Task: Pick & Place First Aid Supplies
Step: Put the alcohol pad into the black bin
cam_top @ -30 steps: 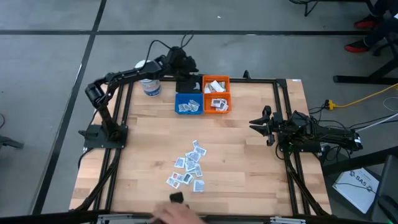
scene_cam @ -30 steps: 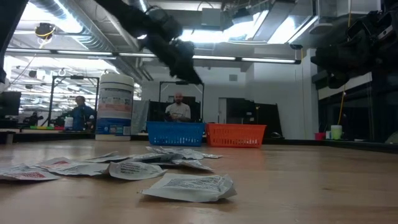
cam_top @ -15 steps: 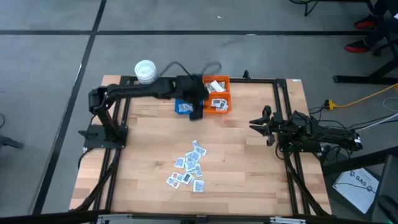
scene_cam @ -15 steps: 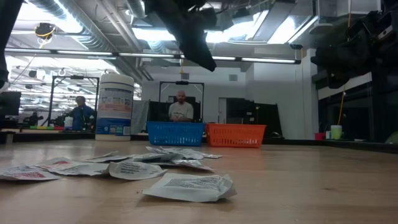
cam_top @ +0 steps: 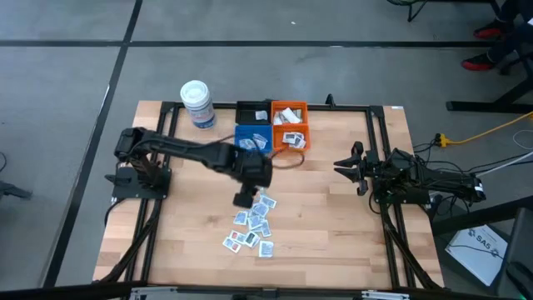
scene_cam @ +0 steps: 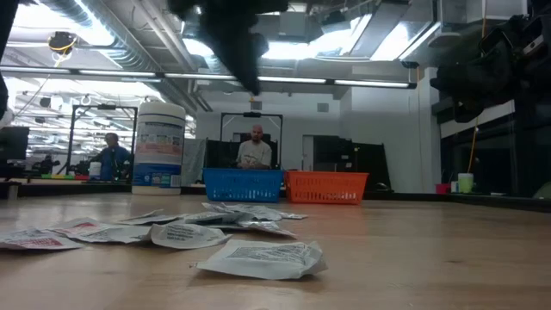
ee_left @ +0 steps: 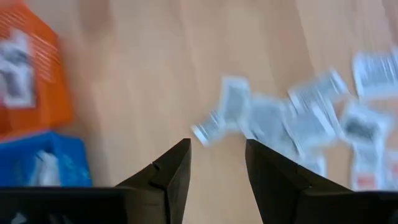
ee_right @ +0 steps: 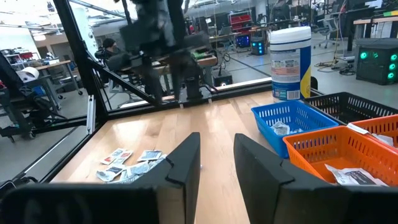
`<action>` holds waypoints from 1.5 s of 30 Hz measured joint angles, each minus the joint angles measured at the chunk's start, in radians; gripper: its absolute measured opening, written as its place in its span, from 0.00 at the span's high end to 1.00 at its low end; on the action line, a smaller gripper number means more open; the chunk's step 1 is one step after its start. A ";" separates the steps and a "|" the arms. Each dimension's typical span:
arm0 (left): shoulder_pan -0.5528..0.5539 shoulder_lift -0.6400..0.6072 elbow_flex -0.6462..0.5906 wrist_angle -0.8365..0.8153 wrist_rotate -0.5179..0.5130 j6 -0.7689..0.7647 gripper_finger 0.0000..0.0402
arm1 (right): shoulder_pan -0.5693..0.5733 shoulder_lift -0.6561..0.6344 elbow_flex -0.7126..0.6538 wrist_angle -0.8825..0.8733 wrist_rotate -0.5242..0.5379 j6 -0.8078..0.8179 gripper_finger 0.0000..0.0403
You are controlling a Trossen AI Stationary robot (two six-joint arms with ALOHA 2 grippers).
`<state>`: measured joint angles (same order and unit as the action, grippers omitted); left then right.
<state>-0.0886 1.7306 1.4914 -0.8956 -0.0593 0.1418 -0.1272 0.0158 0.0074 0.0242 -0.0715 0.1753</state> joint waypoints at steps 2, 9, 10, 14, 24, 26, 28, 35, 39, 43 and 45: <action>-0.033 0.000 0.000 -0.074 0.000 -0.001 0.63 | 0.000 0.000 0.000 0.000 0.000 0.000 0.75; -0.133 0.000 -0.025 -0.152 0.001 -0.017 0.64 | 0.000 0.000 0.000 0.000 0.000 0.000 0.75; -0.146 0.000 -0.040 -0.150 0.004 -0.016 0.64 | 0.000 0.000 0.000 0.000 0.000 0.000 0.75; -0.193 0.001 -0.123 -0.103 0.026 -0.017 0.64 | 0.000 0.000 0.000 0.000 0.000 0.000 0.75; -0.218 0.002 -0.323 0.155 0.030 -0.104 0.64 | 0.000 0.000 0.000 0.000 0.000 0.000 0.75; -0.206 0.002 -0.356 0.185 0.026 -0.166 0.64 | 0.000 0.000 0.000 0.000 0.000 0.000 0.75; -0.197 0.002 -0.383 0.190 0.026 -0.244 0.64 | 0.000 0.000 0.000 0.000 0.000 0.000 0.75; -0.194 0.002 -0.424 0.238 0.029 -0.479 0.64 | 0.000 0.000 0.000 0.000 0.000 0.000 0.75; -0.194 0.030 -0.426 0.276 0.031 -0.567 0.64 | 0.000 0.000 0.000 0.000 0.000 0.000 0.75; -0.198 0.075 -0.426 0.304 0.038 -0.628 0.64 | 0.000 0.000 0.000 0.000 0.000 0.000 0.75; -0.199 0.099 -0.420 0.308 0.040 -0.646 0.64 | 0.000 0.000 0.000 0.000 0.000 0.000 0.75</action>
<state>-0.2874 1.8295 1.0718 -0.5873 -0.0188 -0.5046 -0.1269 0.0158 0.0071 0.0242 -0.0715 0.1754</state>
